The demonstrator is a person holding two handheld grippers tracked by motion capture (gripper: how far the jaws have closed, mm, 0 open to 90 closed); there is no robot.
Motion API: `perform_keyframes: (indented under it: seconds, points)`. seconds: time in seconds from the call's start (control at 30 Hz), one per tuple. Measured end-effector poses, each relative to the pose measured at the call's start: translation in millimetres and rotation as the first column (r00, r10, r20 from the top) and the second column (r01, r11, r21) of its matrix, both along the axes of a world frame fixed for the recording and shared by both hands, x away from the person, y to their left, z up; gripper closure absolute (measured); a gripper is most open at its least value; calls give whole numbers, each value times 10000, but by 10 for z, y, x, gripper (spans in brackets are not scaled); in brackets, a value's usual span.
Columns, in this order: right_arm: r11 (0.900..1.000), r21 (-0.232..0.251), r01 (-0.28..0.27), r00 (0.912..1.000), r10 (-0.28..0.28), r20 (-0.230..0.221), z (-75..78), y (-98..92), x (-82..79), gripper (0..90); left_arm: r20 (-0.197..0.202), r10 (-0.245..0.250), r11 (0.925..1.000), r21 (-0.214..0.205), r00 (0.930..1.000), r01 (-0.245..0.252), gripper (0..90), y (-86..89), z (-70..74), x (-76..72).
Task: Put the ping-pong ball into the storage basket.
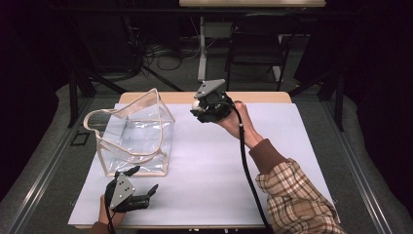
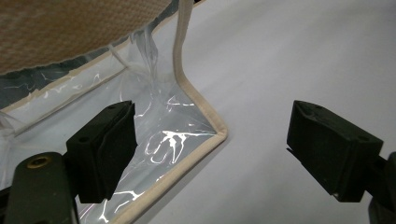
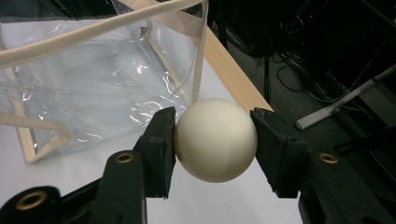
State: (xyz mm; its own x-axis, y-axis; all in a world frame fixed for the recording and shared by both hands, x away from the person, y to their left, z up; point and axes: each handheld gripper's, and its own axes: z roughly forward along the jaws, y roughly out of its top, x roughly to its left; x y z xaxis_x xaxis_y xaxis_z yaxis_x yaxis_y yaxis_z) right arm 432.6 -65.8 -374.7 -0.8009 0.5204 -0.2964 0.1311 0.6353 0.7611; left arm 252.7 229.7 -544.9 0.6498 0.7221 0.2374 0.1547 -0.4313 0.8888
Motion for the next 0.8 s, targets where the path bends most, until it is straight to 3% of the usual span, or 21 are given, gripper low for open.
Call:
perform_keyframes:
  seconds: [0.8]
  points:
    - [9995,-18,-310,9992,311,240,116,174,-26,510,14,-18,10000,-8,10000,18,160,-1,0,1]
